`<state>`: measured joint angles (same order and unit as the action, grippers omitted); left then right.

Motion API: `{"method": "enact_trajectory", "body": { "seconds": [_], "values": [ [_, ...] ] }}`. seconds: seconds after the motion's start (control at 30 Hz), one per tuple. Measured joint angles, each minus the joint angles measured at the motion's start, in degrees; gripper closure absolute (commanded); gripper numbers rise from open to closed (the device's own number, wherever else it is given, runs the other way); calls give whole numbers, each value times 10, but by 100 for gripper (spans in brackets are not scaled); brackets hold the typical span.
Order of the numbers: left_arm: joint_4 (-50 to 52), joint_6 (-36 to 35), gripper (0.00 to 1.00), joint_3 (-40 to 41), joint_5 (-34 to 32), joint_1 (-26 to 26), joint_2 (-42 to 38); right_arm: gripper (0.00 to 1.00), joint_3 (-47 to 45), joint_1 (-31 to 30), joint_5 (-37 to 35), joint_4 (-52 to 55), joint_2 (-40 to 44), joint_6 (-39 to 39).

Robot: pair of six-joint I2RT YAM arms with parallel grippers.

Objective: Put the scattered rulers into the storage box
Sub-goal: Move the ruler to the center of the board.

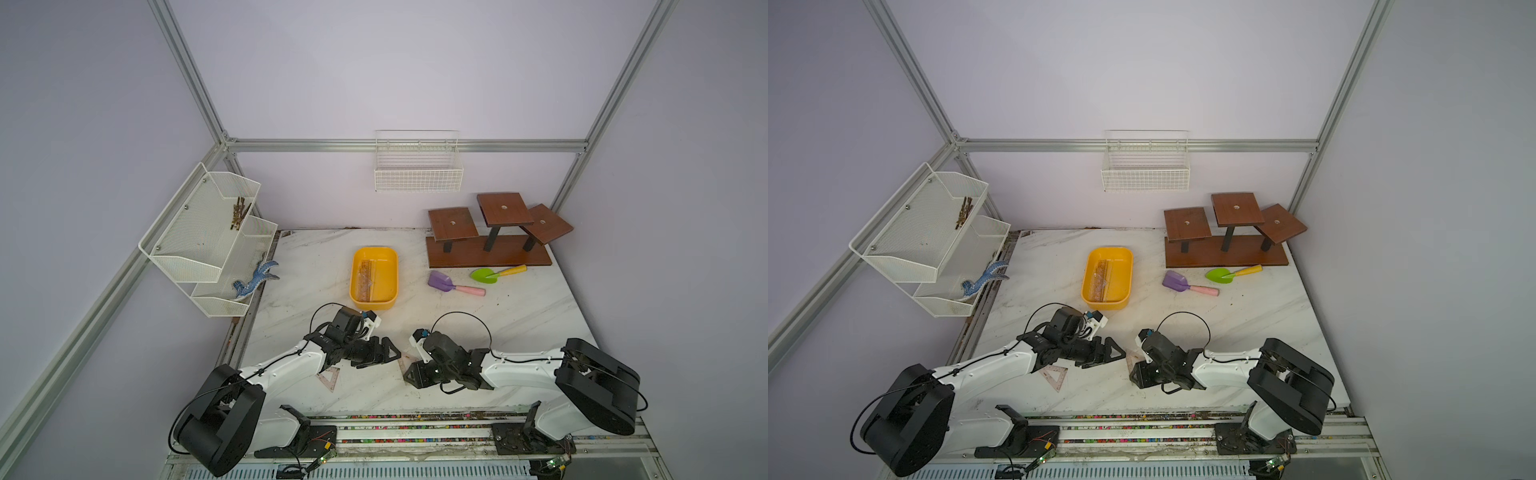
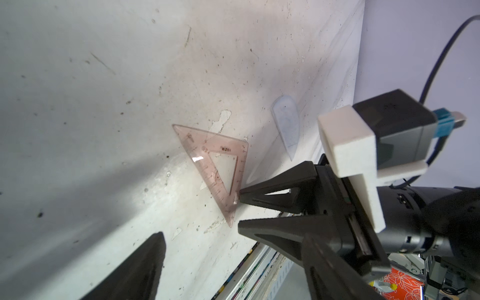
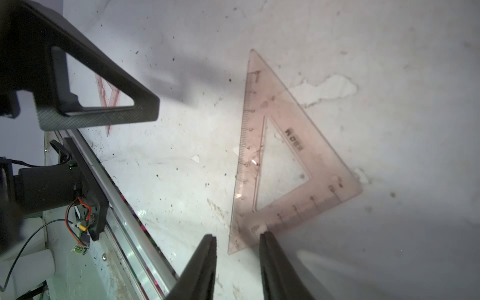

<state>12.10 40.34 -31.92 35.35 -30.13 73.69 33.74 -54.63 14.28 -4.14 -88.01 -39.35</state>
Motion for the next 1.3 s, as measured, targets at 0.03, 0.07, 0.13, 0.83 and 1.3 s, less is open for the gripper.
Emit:
{"method": "enact_trajectory", "body": {
  "seconds": [0.03, 0.07, 0.13, 0.83, 1.3],
  "values": [
    [0, 2, 14, 0, 0, 0, 0, 64, 5, 5, 2, -5, -7, 3],
    [0, 2, 15, 0, 0, 0, 0, 64, 9, 10, 3, -8, -12, 7],
    [0, 2, 14, 0, 0, 1, 1, 64, 14, 23, 4, -11, -19, 14],
    [-2, 6, 14, 9, -1, 26, 14, 64, 66, 95, 19, -17, -73, 76],
    [17, 0, 15, -4, -1, 39, 19, 64, 135, 128, 35, -5, -130, 106]
  ]
}}
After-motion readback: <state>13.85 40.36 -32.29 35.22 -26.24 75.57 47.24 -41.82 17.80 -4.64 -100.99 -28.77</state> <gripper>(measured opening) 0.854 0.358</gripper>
